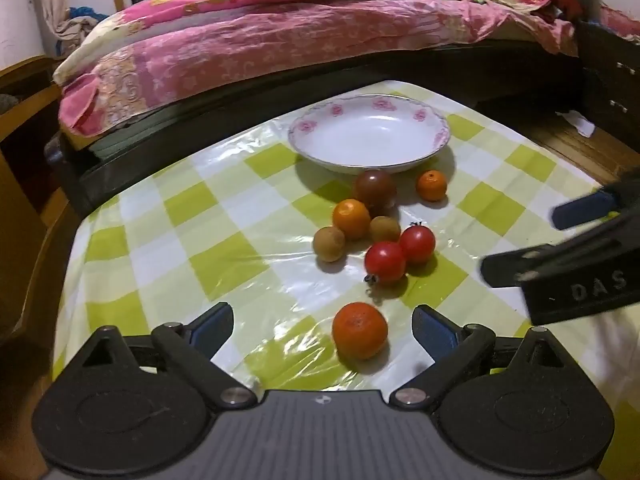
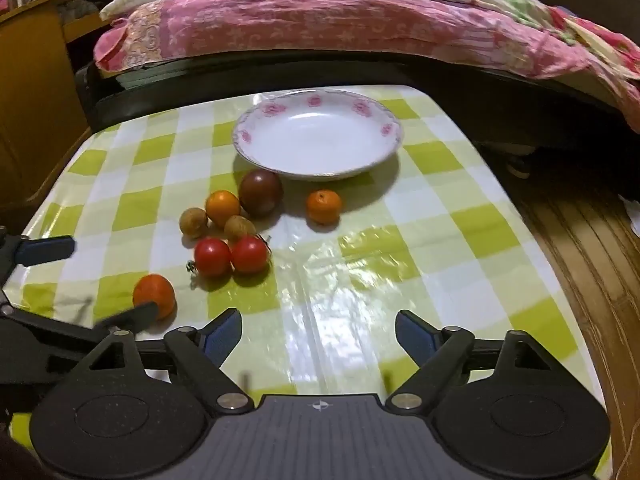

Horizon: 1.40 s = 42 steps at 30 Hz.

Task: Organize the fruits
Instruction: 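Reach the left tool to a tangerine while the right tool reaches a red tomato, then close the left tool on the tangerine while the right tool grasps the red tomato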

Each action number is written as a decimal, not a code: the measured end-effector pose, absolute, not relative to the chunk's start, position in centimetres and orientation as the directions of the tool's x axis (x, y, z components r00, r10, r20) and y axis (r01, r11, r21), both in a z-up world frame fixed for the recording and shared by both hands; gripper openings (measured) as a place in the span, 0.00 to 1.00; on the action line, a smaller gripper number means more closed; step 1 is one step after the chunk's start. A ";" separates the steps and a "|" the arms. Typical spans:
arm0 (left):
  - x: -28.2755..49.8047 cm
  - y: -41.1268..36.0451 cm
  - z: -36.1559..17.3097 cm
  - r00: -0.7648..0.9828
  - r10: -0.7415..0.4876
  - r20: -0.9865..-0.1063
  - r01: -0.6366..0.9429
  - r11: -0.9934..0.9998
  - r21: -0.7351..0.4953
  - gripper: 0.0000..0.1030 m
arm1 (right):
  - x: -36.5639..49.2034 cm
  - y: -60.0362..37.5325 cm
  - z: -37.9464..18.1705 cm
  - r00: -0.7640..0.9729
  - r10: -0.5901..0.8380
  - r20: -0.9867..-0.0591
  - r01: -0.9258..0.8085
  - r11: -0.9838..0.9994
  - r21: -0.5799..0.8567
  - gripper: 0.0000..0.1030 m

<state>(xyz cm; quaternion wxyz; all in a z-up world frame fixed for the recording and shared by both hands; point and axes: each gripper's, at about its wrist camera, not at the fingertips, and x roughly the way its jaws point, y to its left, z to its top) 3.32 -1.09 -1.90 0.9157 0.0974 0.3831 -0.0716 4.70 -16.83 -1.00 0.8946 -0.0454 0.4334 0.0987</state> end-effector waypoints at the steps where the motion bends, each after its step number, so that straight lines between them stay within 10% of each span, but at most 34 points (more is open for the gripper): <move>1: 3.4 -1.3 -2.0 0.697 -0.055 -0.715 0.214 0.968 0.134 0.99 | 5.1 -16.8 -0.9 0.598 0.157 -0.786 -0.234 0.972 0.017 0.76; 28: 4.4 -1.5 -4.0 0.620 -0.189 -0.762 0.342 0.939 0.045 0.53 | 11.2 -14.7 -3.2 0.438 0.438 -0.785 -0.546 0.823 0.155 0.30; 42: 4.5 -1.1 -4.0 0.609 -0.222 -0.761 0.363 0.932 0.019 0.46 | 11.6 -14.8 -3.3 0.415 0.437 -0.798 -0.595 0.794 0.126 0.31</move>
